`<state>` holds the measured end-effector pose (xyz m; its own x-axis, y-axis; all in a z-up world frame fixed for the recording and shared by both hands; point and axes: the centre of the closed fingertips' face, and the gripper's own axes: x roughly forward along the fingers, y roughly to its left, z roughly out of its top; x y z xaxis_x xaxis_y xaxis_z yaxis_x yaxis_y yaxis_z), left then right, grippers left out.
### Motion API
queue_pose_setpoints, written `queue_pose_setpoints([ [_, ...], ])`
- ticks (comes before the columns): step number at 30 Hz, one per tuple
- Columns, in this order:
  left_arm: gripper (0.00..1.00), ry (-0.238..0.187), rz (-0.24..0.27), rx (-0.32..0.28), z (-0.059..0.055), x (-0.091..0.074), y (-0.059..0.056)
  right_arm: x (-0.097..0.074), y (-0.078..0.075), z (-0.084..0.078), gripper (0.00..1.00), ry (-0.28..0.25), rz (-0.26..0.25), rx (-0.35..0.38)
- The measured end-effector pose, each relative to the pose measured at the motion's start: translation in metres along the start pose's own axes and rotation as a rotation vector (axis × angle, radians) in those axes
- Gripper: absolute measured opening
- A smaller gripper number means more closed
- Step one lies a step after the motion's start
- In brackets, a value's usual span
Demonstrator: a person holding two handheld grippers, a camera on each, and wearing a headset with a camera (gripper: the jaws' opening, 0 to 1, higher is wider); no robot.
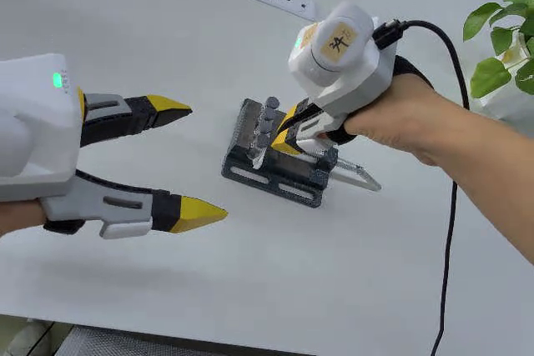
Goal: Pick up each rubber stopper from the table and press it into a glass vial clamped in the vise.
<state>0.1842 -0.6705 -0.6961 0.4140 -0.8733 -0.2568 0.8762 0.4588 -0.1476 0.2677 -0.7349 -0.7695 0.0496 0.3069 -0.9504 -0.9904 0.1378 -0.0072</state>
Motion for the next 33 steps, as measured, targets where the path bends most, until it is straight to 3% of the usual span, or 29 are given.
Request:
queue_pose_setpoints([
  [14,0.77,0.035,0.010,0.036,-0.001,-0.003,0.003,-0.030,-0.003,-0.019,0.13,-0.094,-0.065,0.074],
  [33,0.93,0.083,0.025,0.091,-0.003,-0.004,0.005,-0.061,0.020,-0.068,0.28,-0.289,-0.130,0.254],
])
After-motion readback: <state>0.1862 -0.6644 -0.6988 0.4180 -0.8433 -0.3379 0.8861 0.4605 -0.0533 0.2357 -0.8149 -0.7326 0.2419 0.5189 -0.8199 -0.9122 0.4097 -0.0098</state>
